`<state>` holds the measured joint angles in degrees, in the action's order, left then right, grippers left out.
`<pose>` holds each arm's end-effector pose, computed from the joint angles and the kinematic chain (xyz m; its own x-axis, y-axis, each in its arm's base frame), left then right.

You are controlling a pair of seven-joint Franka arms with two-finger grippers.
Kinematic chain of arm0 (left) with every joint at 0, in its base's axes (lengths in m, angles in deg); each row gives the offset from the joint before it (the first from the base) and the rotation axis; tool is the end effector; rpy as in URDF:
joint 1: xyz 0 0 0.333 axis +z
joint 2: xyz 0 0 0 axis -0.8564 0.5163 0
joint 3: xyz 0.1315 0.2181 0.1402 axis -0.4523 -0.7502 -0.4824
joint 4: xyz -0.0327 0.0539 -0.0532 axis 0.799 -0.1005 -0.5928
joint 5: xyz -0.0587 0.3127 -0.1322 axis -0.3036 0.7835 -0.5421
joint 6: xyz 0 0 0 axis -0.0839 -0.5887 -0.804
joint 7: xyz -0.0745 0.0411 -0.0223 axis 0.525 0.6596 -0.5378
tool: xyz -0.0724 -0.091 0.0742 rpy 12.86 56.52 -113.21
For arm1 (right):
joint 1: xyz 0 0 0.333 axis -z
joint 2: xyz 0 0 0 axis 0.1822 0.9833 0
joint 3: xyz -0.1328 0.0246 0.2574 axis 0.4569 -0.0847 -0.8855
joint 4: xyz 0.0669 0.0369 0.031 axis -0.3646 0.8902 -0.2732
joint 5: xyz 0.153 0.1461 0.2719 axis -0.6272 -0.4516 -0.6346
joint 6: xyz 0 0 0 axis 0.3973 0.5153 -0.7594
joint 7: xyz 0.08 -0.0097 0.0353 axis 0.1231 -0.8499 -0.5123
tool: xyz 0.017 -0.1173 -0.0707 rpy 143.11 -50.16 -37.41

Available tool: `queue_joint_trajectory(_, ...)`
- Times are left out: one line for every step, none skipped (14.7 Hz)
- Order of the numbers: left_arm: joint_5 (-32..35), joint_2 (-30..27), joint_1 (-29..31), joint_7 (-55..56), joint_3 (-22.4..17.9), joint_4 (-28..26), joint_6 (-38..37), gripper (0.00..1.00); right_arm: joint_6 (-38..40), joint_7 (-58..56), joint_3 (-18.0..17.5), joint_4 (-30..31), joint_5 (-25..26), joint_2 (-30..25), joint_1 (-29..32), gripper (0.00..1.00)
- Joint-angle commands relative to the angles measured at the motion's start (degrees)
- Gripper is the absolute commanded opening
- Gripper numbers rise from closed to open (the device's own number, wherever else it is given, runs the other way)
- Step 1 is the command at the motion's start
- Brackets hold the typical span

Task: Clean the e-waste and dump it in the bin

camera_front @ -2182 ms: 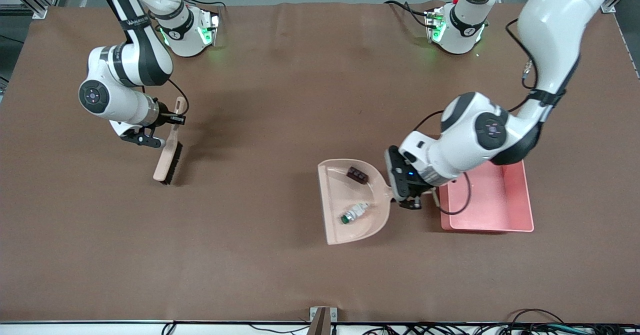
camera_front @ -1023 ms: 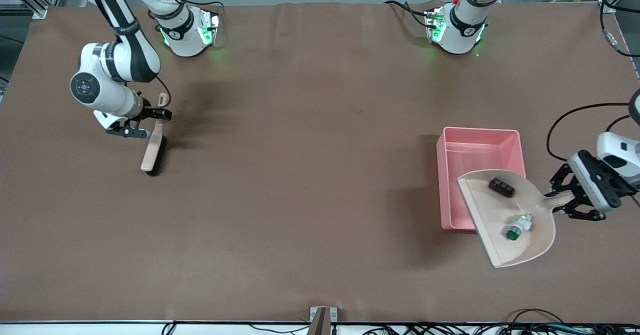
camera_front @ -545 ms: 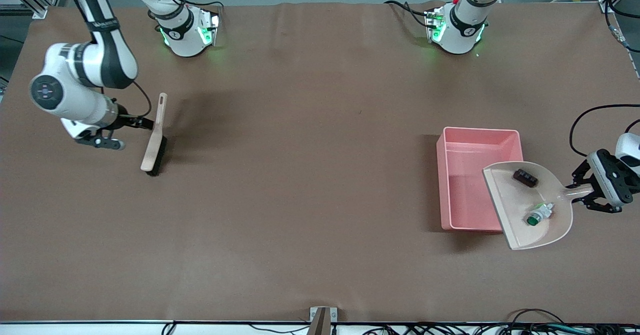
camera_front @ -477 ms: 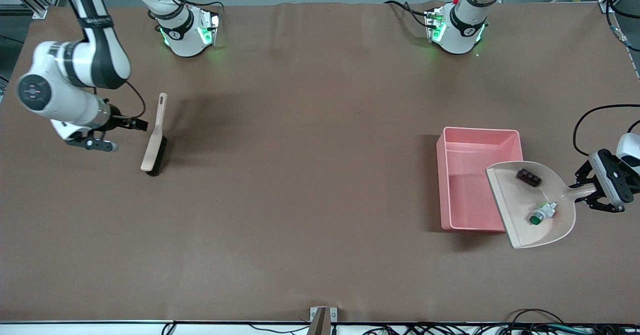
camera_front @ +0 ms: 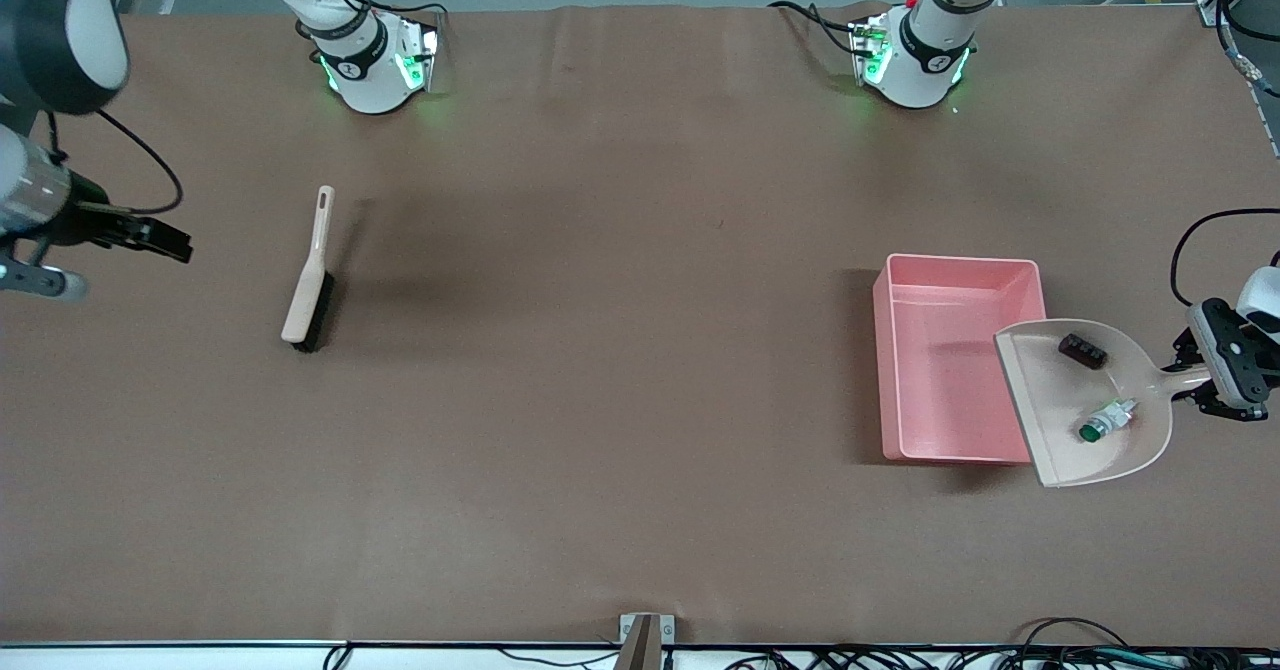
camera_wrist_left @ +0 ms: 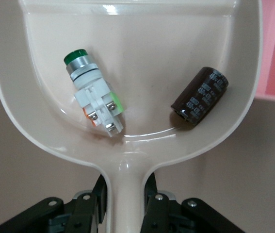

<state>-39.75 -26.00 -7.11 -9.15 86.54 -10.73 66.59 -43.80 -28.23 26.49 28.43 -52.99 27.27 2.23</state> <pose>0.6046 0.1813 0.3311 0.0647 -0.9962 0.0591 -0.9973 -0.0666 -0.0301 0.4979 -0.0404 0.5043 0.9817 -0.1743 -0.0765 -0.1656 -0.9803 0.1078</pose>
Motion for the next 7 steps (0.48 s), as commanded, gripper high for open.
queue_joint_trajectory(0.3, -5.3, -6.2, -1.4, -7.0, -1.4, -1.0, 0.00, 6.1, -0.1, -0.3, -9.1, -0.9, 1.4, -1.1, 1.00)
queue_joint_trajectory(0.2, -6.7, -7.1, -0.8, -7.8, -2.6, -1.0, 0.00, 6.1, -0.1, -0.2, -10.5, -2.8, 1.3, -0.8, 1.00)
queue_joint_trajectory(-0.2, -8.1, -8.0, -0.6, -8.5, -3.6, -0.9, 0.00, 6.1, -0.3, 0.0, -11.7, -4.6, 1.4, -0.3, 1.00)
queue_joint_trajectory(-0.6, -9.1, -10.0, -0.6, -10.2, -4.1, -0.9, 0.00, 6.1, -1.3, 0.2, -12.3, -5.7, 1.4, 0.4, 1.00)
queue_joint_trajectory(-0.8, -10.4, -12.3, -0.5, -12.6, -4.8, -0.6, 0.00, 6.4, -3.6, 0.2, -12.9, -5.8, 1.3, 1.3, 1.00)
queue_joint_trajectory(-1.1, -11.9, -15.3, 0.4, -15.3, -5.9, -0.2, 0.00, 6.8, -4.9, 0.2, -12.9, -5.8, 1.1, 2.3, 1.00)
queue_joint_trajectory(-1.8, -13.5, -17.8, 1.1, -17.7, -7.4, 0.5, 0.00, 8.1, -5.4, 0.2, -13.1, -5.8, 1.0, 3.5, 1.00)
